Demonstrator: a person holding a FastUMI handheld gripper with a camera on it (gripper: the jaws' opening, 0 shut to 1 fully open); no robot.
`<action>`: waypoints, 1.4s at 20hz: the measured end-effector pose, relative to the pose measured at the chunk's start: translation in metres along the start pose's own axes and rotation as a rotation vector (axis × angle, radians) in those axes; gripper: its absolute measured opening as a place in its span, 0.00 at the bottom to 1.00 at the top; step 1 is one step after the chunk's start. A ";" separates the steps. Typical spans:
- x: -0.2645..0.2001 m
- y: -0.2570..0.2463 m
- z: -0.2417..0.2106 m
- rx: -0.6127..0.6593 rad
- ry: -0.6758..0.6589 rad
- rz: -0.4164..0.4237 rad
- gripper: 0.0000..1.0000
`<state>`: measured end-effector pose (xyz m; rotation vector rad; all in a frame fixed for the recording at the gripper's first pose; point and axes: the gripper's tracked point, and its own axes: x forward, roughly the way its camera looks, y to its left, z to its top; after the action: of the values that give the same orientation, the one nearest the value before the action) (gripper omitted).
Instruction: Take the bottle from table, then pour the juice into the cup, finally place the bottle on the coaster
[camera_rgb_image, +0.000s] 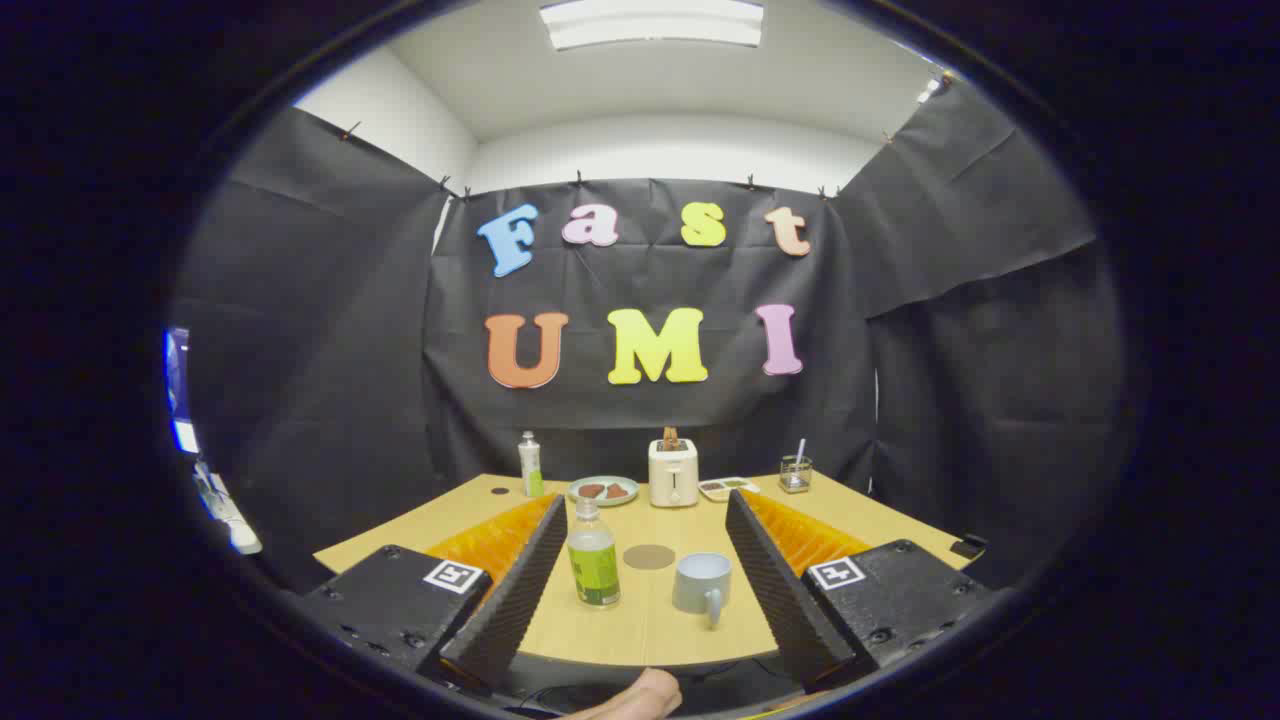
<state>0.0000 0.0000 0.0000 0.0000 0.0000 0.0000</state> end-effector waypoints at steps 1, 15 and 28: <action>0.002 -0.001 -0.001 0.002 0.009 -0.003 1.00; 0.021 0.010 -0.004 -0.024 -0.007 0.003 1.00; 0.079 0.031 -0.056 -0.072 0.053 0.020 1.00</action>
<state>0.0787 0.0314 -0.0556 -0.0723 0.0527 0.0198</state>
